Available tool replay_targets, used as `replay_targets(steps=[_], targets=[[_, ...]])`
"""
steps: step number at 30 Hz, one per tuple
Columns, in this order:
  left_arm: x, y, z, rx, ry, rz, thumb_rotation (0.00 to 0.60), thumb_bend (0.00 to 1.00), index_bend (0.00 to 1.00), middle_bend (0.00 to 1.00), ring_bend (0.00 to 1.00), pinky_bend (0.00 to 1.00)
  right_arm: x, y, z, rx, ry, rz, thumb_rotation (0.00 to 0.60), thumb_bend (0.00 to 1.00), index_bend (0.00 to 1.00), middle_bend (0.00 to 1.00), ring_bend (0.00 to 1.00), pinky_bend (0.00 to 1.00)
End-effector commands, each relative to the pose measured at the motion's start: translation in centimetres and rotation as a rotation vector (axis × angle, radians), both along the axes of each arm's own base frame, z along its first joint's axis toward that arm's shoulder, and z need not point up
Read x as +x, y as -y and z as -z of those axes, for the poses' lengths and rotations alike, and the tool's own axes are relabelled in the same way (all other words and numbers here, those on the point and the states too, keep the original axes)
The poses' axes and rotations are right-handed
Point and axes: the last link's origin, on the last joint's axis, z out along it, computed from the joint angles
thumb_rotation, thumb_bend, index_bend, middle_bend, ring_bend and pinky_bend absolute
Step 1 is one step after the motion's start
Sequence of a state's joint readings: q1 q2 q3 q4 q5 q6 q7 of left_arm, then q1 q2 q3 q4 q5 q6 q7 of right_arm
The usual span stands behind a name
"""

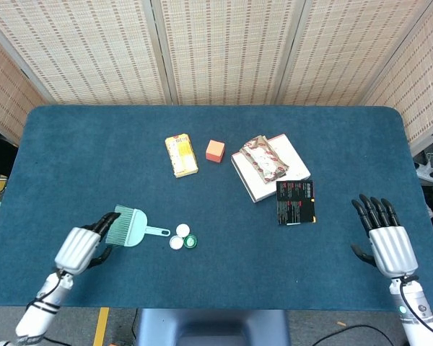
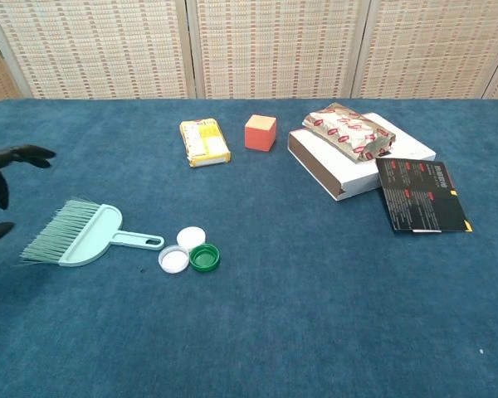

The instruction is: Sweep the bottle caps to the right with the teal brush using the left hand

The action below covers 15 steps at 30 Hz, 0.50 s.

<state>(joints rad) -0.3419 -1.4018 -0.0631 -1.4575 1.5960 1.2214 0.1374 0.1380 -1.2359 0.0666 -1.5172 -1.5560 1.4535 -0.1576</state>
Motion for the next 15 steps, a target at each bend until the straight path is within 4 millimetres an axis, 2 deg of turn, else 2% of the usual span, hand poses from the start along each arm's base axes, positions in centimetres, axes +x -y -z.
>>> replay_targets(steps=[1, 6, 15], targets=[[1.6, -2.3, 1.9, -0.006, -0.025, 0.019, 0.600, 0.42, 0.13, 0.18, 0.54, 0.69, 0.0, 0.1, -0.2, -0.019, 0.000, -0.009, 0.600, 0.15, 0.00, 0.00, 0.00, 0.00], [2.7, -3.4, 3.8, -0.026, -0.040, 0.024, 0.600, 0.38, 0.19, 0.23, 0.57, 0.71, -0.1, -0.3, -1.4, -0.079, 0.010, -0.001, 0.600, 0.15, 0.00, 0.00, 0.00, 0.00], [4.0, -3.7, 7.0, -0.070, -0.076, 0.047, 0.600, 0.38, 0.24, 0.27, 0.61, 0.73, -0.3, -0.8, -2.7, -0.113, 0.036, 0.012, 0.600, 0.15, 0.00, 0.00, 0.00, 0.00]])
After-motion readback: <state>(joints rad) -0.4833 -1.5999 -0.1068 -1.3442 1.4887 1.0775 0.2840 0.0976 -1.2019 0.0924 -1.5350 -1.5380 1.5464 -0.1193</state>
